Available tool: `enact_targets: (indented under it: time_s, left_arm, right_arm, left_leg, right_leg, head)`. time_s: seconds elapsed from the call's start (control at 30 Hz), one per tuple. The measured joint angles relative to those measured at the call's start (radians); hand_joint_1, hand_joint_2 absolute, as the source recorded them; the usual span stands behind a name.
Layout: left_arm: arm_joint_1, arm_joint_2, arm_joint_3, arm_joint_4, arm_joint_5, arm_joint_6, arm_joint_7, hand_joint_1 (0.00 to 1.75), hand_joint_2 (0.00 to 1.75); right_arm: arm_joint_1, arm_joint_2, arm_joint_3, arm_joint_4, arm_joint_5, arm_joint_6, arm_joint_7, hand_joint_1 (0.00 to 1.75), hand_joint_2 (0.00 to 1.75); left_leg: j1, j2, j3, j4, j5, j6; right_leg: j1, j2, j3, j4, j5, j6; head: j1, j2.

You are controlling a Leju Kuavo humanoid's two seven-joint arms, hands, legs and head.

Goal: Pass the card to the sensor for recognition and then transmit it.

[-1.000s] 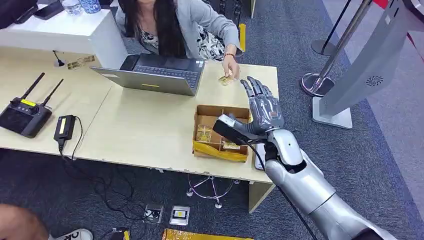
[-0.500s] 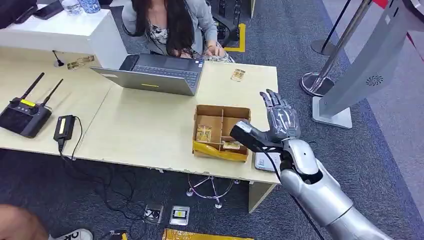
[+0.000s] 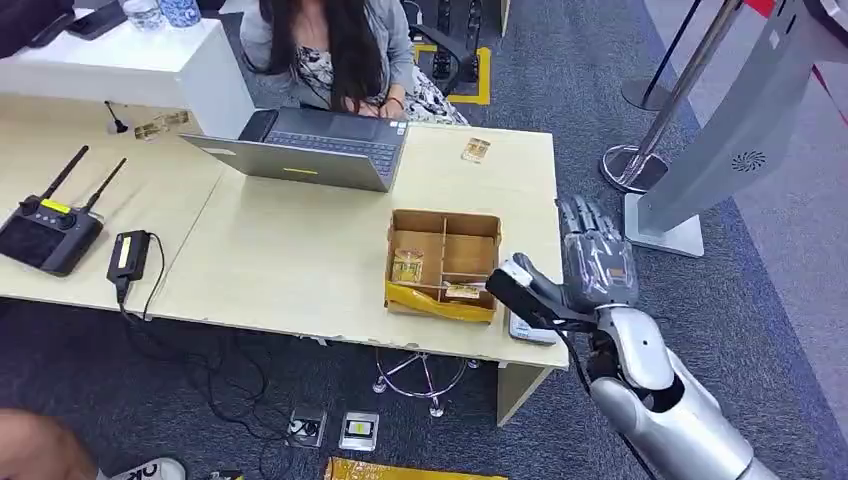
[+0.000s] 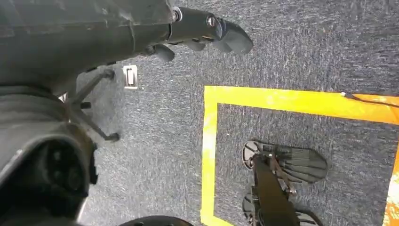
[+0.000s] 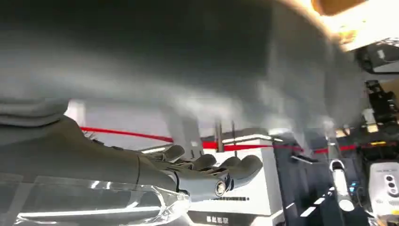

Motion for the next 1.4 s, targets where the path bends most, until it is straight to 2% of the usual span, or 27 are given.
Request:
enact_targets:
  time_s: [0.17, 0.27, 0.37, 0.63, 0.93, 1.23, 1.4]
  left_arm:
    - [0.010, 0.002, 0.002, 0.000, 0.014, 0.011, -0.013, 0.00, 0.00]
    - [0.013, 0.000, 0.004, 0.000, 0.024, 0.022, -0.016, 0.00, 0.00]
    - [0.014, -0.002, 0.005, 0.000, 0.024, 0.030, -0.016, 0.00, 0.00]
    - [0.012, -0.006, 0.005, 0.000, 0.016, 0.030, -0.015, 0.00, 0.00]
    - [0.004, -0.012, 0.005, 0.000, 0.016, 0.029, -0.003, 0.00, 0.00]
    - [-0.005, -0.016, 0.005, 0.000, 0.022, 0.027, 0.003, 0.00, 0.00]
    - [-0.006, -0.019, 0.005, 0.000, 0.025, 0.024, 0.003, 0.00, 0.00]
  right_arm:
    - [0.074, -0.019, 0.005, -0.103, -0.060, -0.019, 0.030, 0.00, 1.75]
    - [0.111, -0.018, 0.015, -0.128, -0.020, -0.058, 0.059, 0.00, 1.75]
    - [0.135, -0.005, 0.024, -0.130, 0.038, -0.058, 0.082, 0.00, 1.75]
    - [0.160, 0.029, 0.039, -0.129, 0.085, -0.059, 0.080, 0.00, 1.75]
    - [0.130, 0.122, 0.061, -0.023, 0.080, -0.105, 0.018, 0.00, 1.75]
    - [0.069, 0.233, 0.092, 0.153, 0.039, -0.100, -0.021, 0.00, 1.75]
    - [0.051, 0.275, 0.101, 0.215, 0.030, -0.101, -0.026, 0.00, 1.75]
  left_leg:
    - [0.000, 0.000, 0.000, 0.000, -0.001, 0.000]
    - [0.000, 0.000, -0.001, 0.000, -0.001, 0.000]
    - [0.000, 0.000, -0.001, 0.000, -0.001, 0.000]
    - [0.000, 0.000, -0.001, 0.000, -0.001, 0.000]
    - [0.001, 0.000, -0.001, 0.000, -0.001, 0.000]
    - [0.001, 0.000, -0.001, 0.000, 0.000, 0.000]
    - [0.001, 0.000, -0.001, 0.000, 0.000, 0.000]
  right_leg:
    - [0.000, 0.000, 0.000, 0.000, 0.000, 0.000]
    - [0.000, -0.001, 0.000, 0.000, 0.000, 0.000]
    - [0.000, 0.000, 0.000, 0.000, 0.000, 0.000]
    - [0.000, 0.000, 0.000, 0.000, 0.000, 0.000]
    - [0.001, -0.001, 0.000, 0.000, 0.000, 0.000]
    - [0.001, -0.001, 0.000, 0.000, 0.000, 0.000]
    - [0.001, -0.001, 0.000, 0.000, 0.000, 0.000]
  head:
    - [0.000, 0.000]
    - [0.000, 0.000]
    - [0.000, 0.000]
    - [0.000, 0.000]
    - [0.000, 0.000]
    - [0.000, 0.000]
    - [0.000, 0.000]
